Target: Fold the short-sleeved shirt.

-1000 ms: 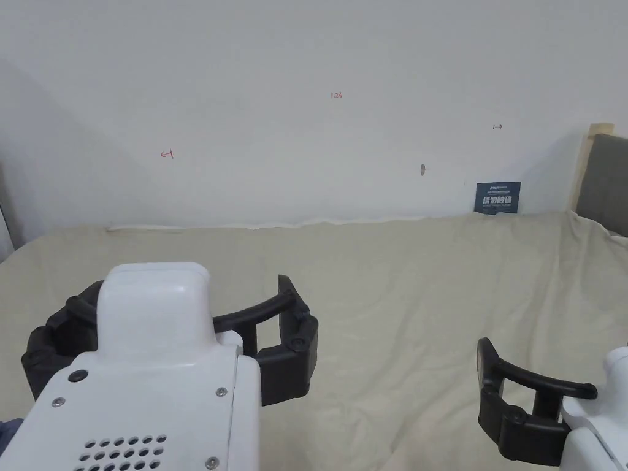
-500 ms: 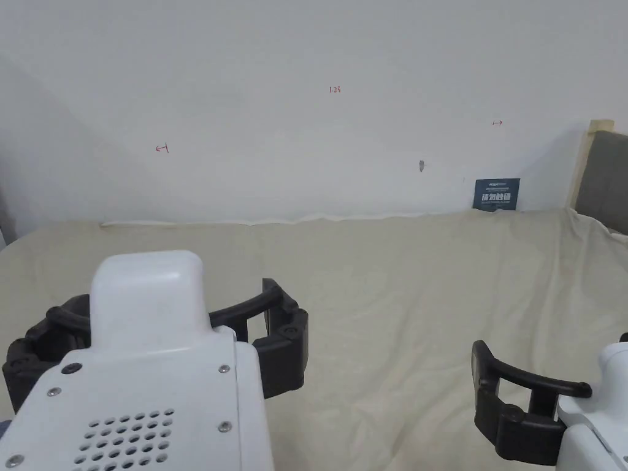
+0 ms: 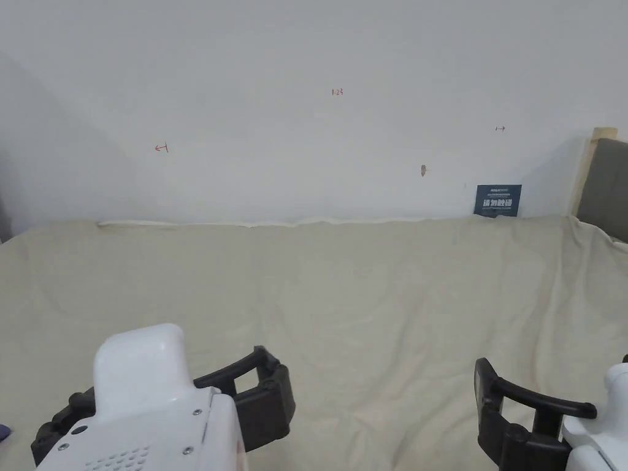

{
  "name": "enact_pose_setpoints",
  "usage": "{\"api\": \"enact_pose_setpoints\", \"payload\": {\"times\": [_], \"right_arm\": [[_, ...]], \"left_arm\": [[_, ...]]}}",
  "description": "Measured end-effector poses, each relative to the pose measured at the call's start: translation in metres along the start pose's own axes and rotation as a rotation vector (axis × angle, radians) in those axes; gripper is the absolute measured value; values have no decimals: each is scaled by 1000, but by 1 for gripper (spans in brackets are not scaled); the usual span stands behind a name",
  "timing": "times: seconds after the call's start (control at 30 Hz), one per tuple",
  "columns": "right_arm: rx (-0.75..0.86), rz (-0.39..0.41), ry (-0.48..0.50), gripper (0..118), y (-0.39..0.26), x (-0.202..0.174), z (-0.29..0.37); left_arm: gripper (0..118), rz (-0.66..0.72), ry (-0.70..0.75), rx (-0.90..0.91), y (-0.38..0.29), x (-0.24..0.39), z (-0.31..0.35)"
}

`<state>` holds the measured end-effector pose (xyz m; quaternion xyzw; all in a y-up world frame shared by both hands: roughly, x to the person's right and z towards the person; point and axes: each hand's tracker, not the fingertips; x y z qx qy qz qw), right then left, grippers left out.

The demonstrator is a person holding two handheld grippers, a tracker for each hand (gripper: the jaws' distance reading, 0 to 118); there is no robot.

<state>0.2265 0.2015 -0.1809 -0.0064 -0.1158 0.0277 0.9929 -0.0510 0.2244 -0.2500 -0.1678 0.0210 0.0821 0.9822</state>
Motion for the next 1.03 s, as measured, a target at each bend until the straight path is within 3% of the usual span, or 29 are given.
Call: {"api": "enact_pose_setpoints", "payload": {"times": [0.23,0.7,1.03], "right_arm": [[-8,6,-4,118,-1,-1,-5],[-1,8,9,118,-1,-7,-5],[-7,7,0,118,-3,-5,-2]], "left_arm": [[118,96,-69,-48,1,-15,-6],[118,9,-10,55,2,-15,4],[118,42,5,37,1,-24,1]]}}
